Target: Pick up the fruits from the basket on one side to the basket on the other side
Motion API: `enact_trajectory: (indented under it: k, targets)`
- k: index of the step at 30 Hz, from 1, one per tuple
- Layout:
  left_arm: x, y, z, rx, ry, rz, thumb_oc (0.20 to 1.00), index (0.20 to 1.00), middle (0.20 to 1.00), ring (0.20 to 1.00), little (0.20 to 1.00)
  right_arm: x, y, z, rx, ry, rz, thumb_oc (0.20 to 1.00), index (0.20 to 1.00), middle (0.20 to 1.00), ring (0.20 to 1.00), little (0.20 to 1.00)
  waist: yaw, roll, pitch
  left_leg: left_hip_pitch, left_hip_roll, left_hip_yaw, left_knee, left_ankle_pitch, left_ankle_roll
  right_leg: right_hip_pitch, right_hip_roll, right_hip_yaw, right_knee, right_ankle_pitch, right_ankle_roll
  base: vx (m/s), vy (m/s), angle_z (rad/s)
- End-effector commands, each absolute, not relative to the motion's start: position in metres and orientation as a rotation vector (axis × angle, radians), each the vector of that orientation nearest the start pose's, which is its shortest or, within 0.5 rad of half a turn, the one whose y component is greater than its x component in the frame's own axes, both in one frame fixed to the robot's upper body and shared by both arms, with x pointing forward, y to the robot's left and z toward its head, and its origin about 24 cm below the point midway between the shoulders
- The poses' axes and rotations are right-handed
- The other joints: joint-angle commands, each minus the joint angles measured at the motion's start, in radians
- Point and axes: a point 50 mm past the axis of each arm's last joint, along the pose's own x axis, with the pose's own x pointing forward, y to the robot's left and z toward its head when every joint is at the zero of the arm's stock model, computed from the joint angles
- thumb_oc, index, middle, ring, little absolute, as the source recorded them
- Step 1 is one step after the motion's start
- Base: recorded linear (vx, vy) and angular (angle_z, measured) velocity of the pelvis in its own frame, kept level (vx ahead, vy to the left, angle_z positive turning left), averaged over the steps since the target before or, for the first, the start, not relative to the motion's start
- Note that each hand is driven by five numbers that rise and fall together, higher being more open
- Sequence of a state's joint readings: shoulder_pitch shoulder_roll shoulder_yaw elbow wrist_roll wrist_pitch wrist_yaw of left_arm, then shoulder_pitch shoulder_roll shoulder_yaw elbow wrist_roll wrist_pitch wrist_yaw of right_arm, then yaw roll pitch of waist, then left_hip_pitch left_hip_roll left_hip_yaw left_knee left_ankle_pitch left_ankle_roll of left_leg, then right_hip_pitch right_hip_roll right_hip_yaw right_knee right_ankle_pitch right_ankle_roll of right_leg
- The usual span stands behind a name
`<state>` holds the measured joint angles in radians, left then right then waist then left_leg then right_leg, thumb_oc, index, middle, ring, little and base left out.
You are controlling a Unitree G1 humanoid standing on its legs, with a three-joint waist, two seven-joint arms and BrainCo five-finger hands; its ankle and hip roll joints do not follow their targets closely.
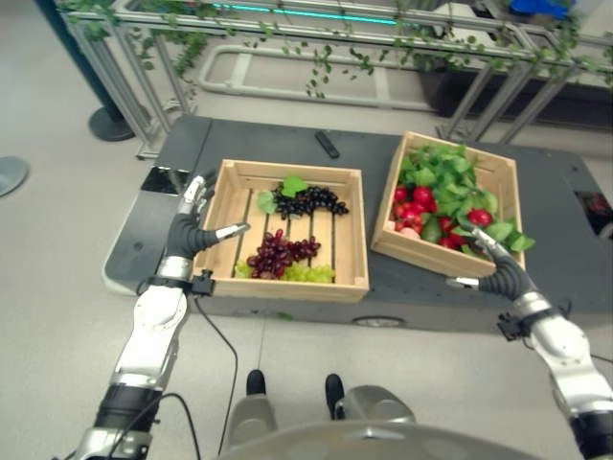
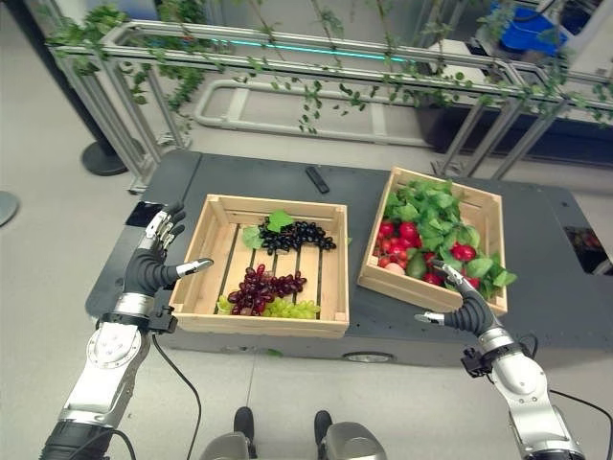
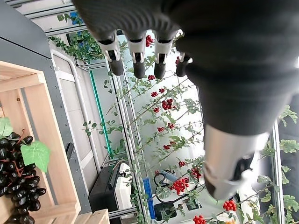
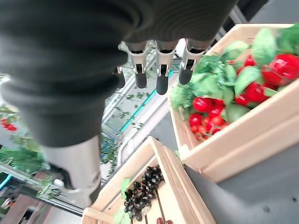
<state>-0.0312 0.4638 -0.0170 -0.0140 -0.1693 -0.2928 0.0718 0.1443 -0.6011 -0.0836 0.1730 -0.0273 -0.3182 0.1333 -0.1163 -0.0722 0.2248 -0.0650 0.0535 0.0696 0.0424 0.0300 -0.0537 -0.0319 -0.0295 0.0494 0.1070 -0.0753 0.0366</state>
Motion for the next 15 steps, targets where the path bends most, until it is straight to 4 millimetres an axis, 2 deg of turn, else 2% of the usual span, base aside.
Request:
enact_trajectory:
  k: [1,15]
  targets:
    - [0.2525,0.2271,0.1174,0.305,-0.441,0.034,1.000,1.000,1.000,1.000,1.000,0.2308,-0.2769,0.0689,-0.640,-0.097,0.104,1.000,1.000,1.000,1.000,1.000,0.024,-0.001,-0.063,0.021,0.021,0.024,0.045,-0.075,0.007,-0.035,-0.024,-0.012,-0.002,0.048,0.072,0.06,0.013,-0.06]
    - [0.2517,0.2271,0.1168,0.303,-0.440,0.053,1.000,1.000,1.000,1.000,1.000,0.2298,-0.2738,0.0668,-0.632,-0.090,0.117,1.000,1.000,1.000,1.000,1.000,0.026,0.005,-0.076,0.054,0.019,0.023,0.026,-0.082,0.002,0.006,-0.039,-0.037,-0.033,0.041,0.075,0.04,0.000,0.00]
